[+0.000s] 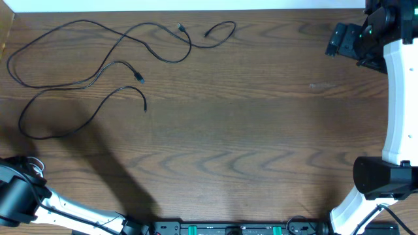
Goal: Untangle cables
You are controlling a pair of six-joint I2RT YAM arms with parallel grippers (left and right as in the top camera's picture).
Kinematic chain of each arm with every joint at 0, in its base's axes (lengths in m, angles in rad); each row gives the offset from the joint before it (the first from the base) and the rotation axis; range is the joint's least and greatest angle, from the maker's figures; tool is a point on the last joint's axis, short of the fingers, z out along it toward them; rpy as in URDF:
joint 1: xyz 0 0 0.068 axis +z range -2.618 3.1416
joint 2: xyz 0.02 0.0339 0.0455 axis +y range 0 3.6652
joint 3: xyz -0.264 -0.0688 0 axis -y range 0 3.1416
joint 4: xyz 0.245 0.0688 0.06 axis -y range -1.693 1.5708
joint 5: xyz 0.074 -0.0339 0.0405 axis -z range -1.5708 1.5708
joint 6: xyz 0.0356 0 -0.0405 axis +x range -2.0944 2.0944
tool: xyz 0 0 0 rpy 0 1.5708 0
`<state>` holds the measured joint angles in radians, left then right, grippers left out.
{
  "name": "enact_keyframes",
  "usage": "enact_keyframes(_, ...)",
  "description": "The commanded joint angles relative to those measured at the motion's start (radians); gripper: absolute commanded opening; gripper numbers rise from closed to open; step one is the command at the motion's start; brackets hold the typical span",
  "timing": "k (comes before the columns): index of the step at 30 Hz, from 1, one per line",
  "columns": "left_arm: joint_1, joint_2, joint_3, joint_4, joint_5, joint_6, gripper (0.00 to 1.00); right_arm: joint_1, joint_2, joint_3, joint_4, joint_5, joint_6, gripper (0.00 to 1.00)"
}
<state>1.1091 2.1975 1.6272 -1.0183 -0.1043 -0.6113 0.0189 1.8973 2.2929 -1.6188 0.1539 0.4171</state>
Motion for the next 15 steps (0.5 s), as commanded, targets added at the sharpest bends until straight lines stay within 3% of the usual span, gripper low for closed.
enact_keyframes(1, 0.0, 0.034, -0.005, 0.037, 0.068, 0.058, 0.69, 0.002, 0.003, -0.004, -0.001, 0.008, 0.013, 0.99)
enact_keyframes(6, 0.0, 0.035, -0.005, 0.061, 0.103, 0.076, 0.4, 0.002, 0.003, -0.004, -0.001, 0.008, 0.013, 0.99)
enact_keyframes(9, 0.0, 0.035, -0.005, 0.086, 0.16, 0.127, 0.28, 0.002, 0.003, -0.004, -0.001, 0.008, 0.013, 0.99)
enact_keyframes(15, -0.001, 0.035, -0.005, 0.113, 0.191, 0.156, 0.21, 0.002, 0.003, -0.004, -0.001, 0.008, 0.013, 0.99)
